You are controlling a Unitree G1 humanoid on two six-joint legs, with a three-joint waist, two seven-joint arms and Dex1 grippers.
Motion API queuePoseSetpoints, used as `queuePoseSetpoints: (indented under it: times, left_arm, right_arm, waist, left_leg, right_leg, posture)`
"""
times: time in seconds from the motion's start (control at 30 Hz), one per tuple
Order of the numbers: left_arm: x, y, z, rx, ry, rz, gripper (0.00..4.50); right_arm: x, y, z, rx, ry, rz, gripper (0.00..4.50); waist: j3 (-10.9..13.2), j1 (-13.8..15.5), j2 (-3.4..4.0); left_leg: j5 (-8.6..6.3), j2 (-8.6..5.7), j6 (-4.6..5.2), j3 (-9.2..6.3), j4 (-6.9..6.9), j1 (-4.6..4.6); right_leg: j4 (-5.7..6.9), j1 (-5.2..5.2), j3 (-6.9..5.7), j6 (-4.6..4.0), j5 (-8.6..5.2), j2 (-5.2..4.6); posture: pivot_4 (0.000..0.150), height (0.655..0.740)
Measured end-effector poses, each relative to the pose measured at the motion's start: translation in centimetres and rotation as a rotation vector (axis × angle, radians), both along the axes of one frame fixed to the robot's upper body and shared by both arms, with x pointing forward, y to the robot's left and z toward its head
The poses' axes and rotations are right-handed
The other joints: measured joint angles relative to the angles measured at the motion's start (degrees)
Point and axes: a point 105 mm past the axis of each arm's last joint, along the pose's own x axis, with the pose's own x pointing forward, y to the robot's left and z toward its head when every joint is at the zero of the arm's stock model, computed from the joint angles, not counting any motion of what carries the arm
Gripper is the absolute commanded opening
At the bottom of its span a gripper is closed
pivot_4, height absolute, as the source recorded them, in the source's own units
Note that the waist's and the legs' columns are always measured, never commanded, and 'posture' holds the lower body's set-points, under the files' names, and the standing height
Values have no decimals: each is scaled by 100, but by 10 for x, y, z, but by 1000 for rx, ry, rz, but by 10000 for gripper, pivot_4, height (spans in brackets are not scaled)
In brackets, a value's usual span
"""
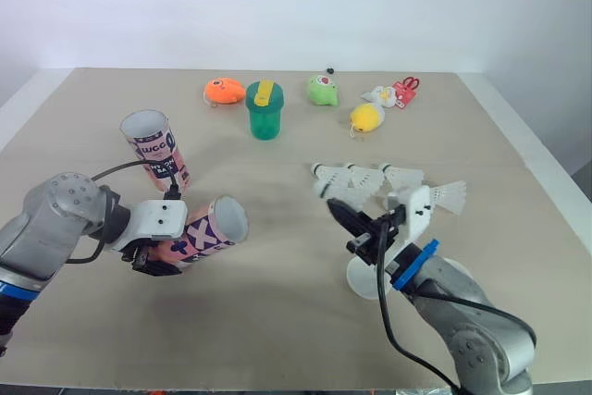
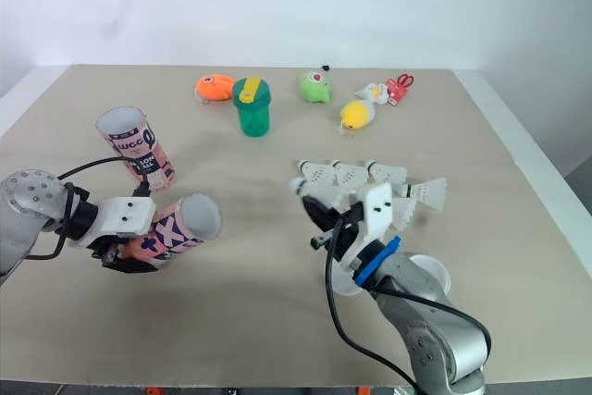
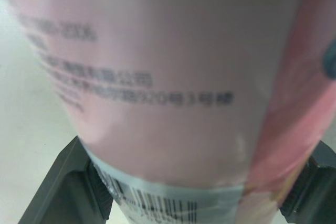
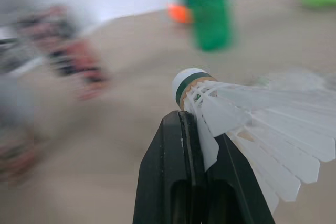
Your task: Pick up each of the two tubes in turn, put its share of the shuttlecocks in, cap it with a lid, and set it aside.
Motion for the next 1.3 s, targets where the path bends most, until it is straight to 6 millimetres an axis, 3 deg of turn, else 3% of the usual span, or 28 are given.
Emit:
queuePoseSetpoints:
  times: [0.13, 0.2, 0.27, 0.5, 0.67, 0.7, 0.73, 0.87, 0.9, 1.07, 1.2, 1.3]
  left_arm:
    - [1, -3, 0, 0, 5, -12, 34423]
    - [1, -3, 0, -1, 8, -15, 34423]
    - [1, -4, 0, -1, 9, -19, 34423]
    - [1, -5, 1, -4, 8, -20, 34423]
    - [0, -4, 0, -8, 2, -6, 34423]
    - [-1, -4, 0, -8, -1, -5, 34423]
    - [-1, -4, 0, -9, -3, -4, 34423]
    - [-2, -4, 0, -13, -14, -1, 34423]
    - [-2, -4, -1, -13, -15, -2, 34423]
    - [-3, -3, -1, -15, -17, 9, 34423]
    - [-3, -3, -2, -16, -15, 13, 34423]
    - [-2, -3, -2, -16, -15, 13, 34423]
  right_arm:
    - [-2, 27, 23, -109, -126, 273, 613]
    - [-1, 36, 25, -137, -142, 341, 613]
    - [-5, 53, 20, -181, -130, 467, 613]
    - [-11, 72, -1, -285, -79, 629, 613]
    - [-7, 77, 2, -263, -82, 625, 16524]
    - [-7, 80, 7, -214, -86, 612, 22503]
    - [-6, 80, 9, -191, -86, 604, 24956]
    - [0, 69, 18, -63, -75, 477, 43091]
    - [3, 62, 21, -29, -79, 410, 44549]
    - [27, 21, 16, -12, -108, 44, 44549]
    - [53, -19, -20, -127, -34, -314, 44549]
    - [64, -31, -43, -171, 41, -438, 44549]
  waist:
    - [0, -1, -1]
    - [-1, 4, -2]
    - [-1, 6, -1]
    - [-1, 11, -2]
    - [-1, 8, -2]
    - [-1, 8, -2]
    - [-1, 9, -2]
    - [-2, 11, -3]
    - [-2, 11, -3]
    - [-3, 7, -2]
    - [-6, 2, 0]
    - [-5, -2, 7]
  left_leg:
    - [5, 0, 9, -3, 1, 2]
    - [6, 1, 10, -6, 0, 1]
    - [6, 1, 10, -6, -5, -2]
    - [4, -1, 11, -8, -5, -9]
    - [4, 2, 11, -9, -4, -7]
    - [4, 3, 11, -9, -4, -6]
    - [4, 3, 11, -9, -4, -6]
    - [4, 0, 11, -7, -5, -7]
    - [4, 0, 11, -8, -6, -8]
    - [4, -1, 11, -7, -5, -6]
    - [5, -2, 10, -5, -6, -4]
    - [5, -3, 11, -1, -6, -3]
  right_leg:
    - [0, 1, -3, -7, 7, 3]
    - [1, 0, -6, -10, 5, 6]
    - [1, -3, -6, -8, 2, 7]
    - [1, -4, -9, 14, 5, 2]
    - [3, -5, -10, 6, 8, 5]
    - [3, -5, -10, 6, 9, 6]
    - [4, -5, -11, 7, 9, 6]
    - [3, -4, -9, 15, 9, 2]
    - [3, -4, -10, 15, 8, 1]
    - [3, -6, -8, 5, 4, 1]
    - [3, -6, -5, -5, 0, 2]
    - [4, -9, 0, -7, 2, 2]
  posture:
    - [1500, 7400]
    - [1500, 7400]
    - [1500, 7400]
    - [1500, 7400]
    - [1500, 7400]
    - [1500, 7400]
    - [1500, 7400]
    - [1500, 7400]
    - [1500, 7400]
    - [1500, 7400]
    - [1500, 7400]
    - [1500, 7400]
